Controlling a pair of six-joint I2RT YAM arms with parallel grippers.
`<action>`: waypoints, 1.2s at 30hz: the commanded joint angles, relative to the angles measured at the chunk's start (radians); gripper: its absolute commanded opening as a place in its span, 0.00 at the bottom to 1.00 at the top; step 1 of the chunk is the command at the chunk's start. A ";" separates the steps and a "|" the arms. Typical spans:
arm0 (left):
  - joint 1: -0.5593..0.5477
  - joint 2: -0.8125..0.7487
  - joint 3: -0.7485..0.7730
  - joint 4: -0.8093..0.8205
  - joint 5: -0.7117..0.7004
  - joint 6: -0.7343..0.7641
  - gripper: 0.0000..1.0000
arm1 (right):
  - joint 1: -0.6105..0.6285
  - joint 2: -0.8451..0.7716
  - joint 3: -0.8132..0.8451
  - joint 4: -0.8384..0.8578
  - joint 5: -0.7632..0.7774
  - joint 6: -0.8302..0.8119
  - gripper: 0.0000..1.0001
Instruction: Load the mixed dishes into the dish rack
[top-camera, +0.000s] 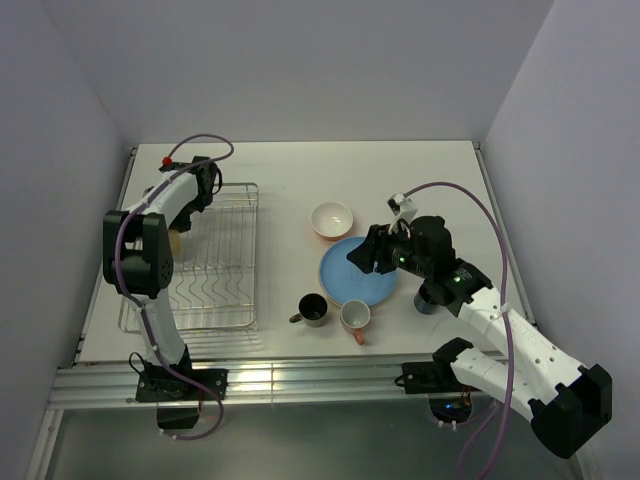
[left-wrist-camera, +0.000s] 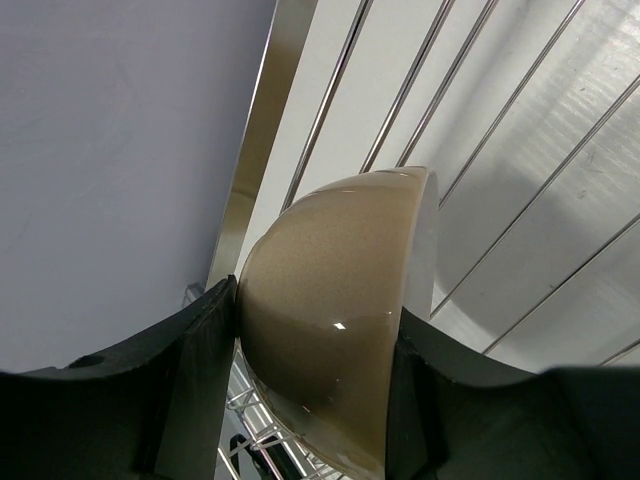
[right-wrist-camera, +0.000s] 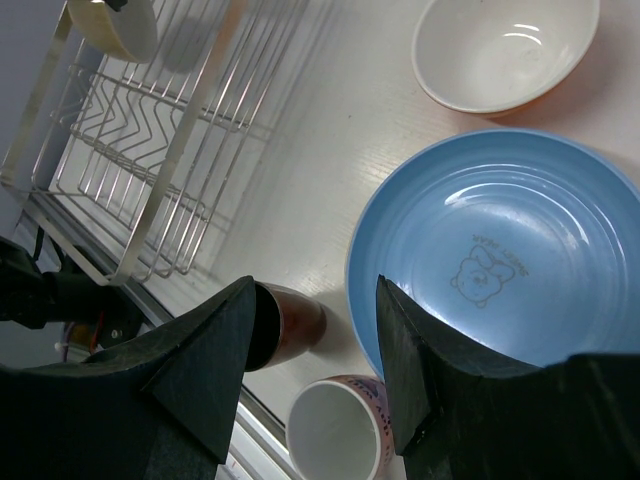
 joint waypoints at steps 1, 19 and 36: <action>-0.007 -0.015 0.027 0.030 0.032 -0.005 0.53 | -0.005 -0.014 -0.008 0.037 0.006 -0.019 0.59; -0.055 0.023 0.065 0.016 0.012 -0.019 0.84 | -0.003 -0.017 -0.019 0.043 0.004 -0.019 0.59; -0.149 0.017 0.041 0.051 0.067 -0.047 0.81 | -0.005 -0.016 -0.028 0.051 -0.007 -0.009 0.59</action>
